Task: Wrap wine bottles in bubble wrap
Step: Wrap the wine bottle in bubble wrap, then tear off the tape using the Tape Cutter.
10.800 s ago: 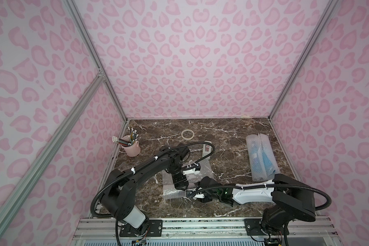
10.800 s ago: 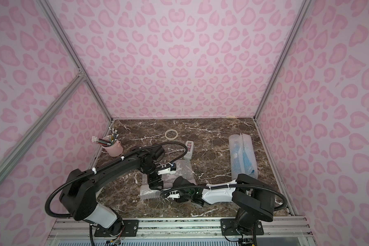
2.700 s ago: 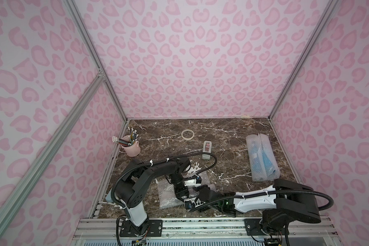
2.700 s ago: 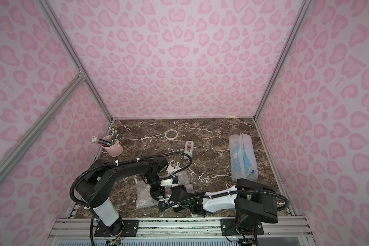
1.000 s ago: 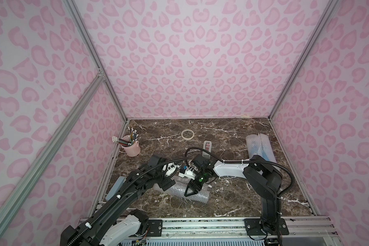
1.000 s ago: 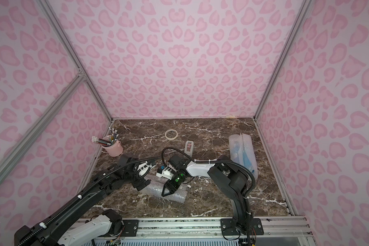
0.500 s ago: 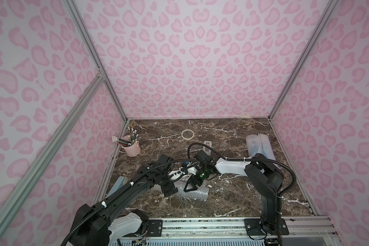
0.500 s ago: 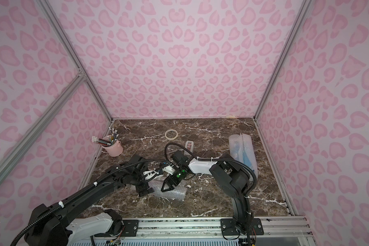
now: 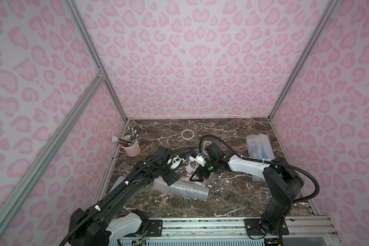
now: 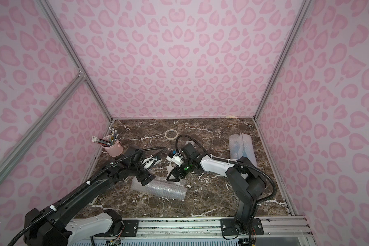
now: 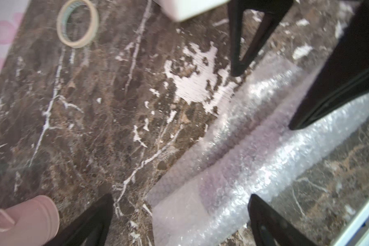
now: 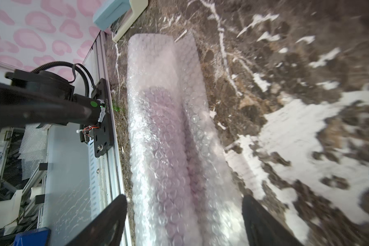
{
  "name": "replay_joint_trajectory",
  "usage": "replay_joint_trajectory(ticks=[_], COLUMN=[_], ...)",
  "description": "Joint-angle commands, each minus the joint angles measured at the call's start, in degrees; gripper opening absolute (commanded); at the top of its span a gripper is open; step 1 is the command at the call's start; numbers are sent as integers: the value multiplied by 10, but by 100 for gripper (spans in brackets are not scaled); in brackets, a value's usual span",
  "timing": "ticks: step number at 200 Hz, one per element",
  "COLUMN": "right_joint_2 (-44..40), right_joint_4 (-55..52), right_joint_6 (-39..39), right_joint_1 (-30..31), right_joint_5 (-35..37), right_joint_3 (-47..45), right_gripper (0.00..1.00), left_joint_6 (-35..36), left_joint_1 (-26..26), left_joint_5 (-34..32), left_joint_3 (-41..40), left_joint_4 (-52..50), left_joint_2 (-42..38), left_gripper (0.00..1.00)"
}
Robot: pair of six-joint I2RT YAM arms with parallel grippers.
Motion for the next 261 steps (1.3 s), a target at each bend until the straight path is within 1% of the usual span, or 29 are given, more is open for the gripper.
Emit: replay_joint_trajectory(ticks=[1,16,27,52,75,88,105,125,137,145,179,197,229,243,261], right_joint_2=[-39,-76,-102,-136,-134,-123,-105,-79,-54,-38,26,54,90,105,114], right_joint_4=[10,28,53,90,94,111,132,161,174,180,197,209,218,221,218], right_joint_6=[9,28,56,109,142,169,191,209,214,217,219,222,224,224,223], right_joint_1=[-33,-72,-102,-159,-179,-193,-206,-211,-211,-212,-211,-212,-211,-211,-211], right_joint_5=[44,80,110,149,192,194,194,195,187,183,173,162,155,147,151], right_joint_3=[-20,-43,-64,-86,-77,-77,-78,-74,-64,-57,-25,-16,-2,3,6], right_gripper=[87,89,90,89,88,85,80,74,70,68,62,60,57,54,52], left_joint_6=[-79,-115,-145,-233,-315,-362,-397,-441,-456,-461,-485,-500,-509,-520,-522], left_joint_1=[15,23,23,27,27,25,18,10,4,-1,-3,-5,-6,-6,-6], left_joint_5=[4,45,69,139,201,234,251,265,266,264,273,291,300,313,317], left_joint_3=[28,55,73,134,178,192,233,270,293,324,369,391,403,405,412], left_joint_4=[23,34,43,47,69,103,113,143,147,148,171,181,189,206,204], left_joint_2=[16,46,73,167,242,282,340,396,431,454,528,557,586,597,608], left_gripper=[98,98,98,100,92,89,80,73,69,68,62,57,56,54,51])
